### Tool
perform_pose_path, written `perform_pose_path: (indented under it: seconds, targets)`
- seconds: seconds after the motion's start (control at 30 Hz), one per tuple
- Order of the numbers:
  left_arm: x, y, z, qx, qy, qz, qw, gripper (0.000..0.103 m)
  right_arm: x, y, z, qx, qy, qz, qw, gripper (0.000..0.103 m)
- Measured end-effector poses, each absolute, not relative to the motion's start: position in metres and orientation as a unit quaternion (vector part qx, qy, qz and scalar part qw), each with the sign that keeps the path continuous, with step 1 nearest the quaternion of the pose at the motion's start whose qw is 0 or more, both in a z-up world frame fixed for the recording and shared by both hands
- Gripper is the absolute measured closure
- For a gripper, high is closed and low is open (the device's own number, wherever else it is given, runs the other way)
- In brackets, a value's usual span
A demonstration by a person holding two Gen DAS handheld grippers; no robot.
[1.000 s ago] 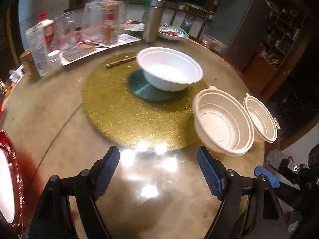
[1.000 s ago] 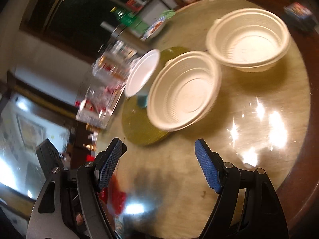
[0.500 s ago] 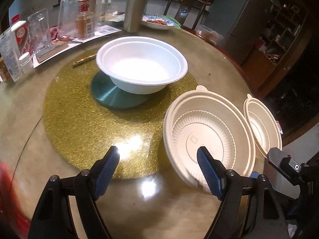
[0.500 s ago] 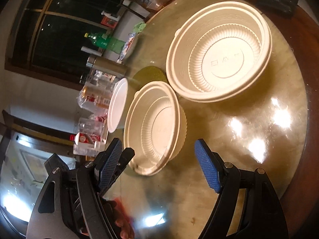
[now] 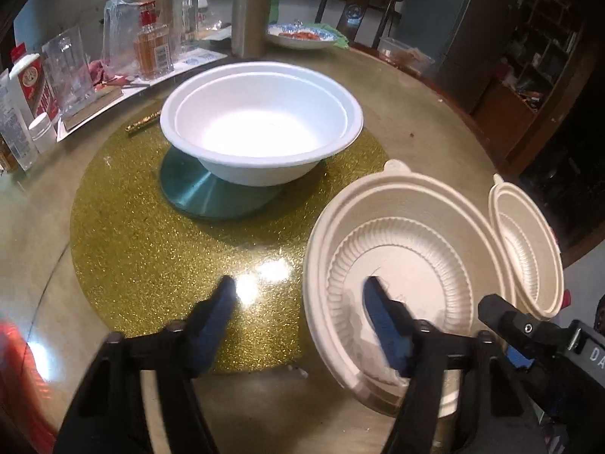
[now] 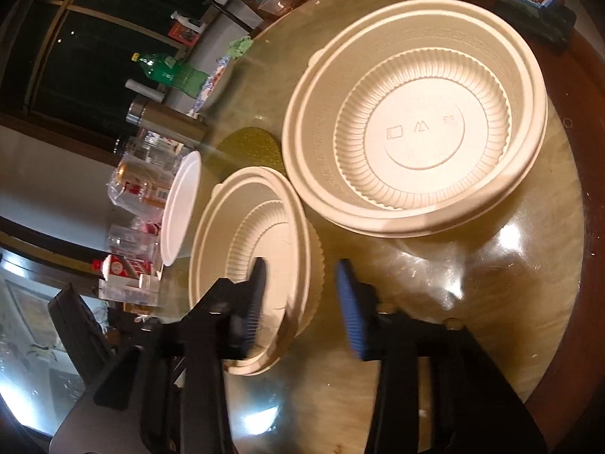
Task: Organize plates and bowls
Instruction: 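Grasp the rim of the large beige plastic bowl with both tools, then carry the beige bowl with both tools over the red plate stack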
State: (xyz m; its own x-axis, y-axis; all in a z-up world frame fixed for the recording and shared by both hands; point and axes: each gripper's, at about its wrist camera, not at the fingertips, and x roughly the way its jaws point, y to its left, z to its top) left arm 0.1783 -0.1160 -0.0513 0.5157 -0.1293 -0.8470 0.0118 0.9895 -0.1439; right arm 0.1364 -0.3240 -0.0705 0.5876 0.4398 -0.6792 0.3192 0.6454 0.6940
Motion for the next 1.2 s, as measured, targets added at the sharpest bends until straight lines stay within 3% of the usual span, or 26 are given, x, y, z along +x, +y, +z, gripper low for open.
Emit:
perform_pose_path:
  seconds: [0.07,0.2,1.2]
  targets:
    - [0.18,-0.118,-0.054,-0.049,0.496,-0.041,0.866,0.067,0.137,-0.324,-0.072,0.413,0.454,0.038,0.788,0.08]
    - [0.177,-0.122,-0.053,-0.035,0.493,-0.053,0.868,0.088,0.135,-0.318,-0.069,0.403,0.453,0.048,0.793,0.088]
    - [0.109,-0.05,-0.015,-0.049,0.448,-0.013,0.892,0.088,0.093,-0.24,-0.031,0.35,0.44,0.115,0.819,0.089]
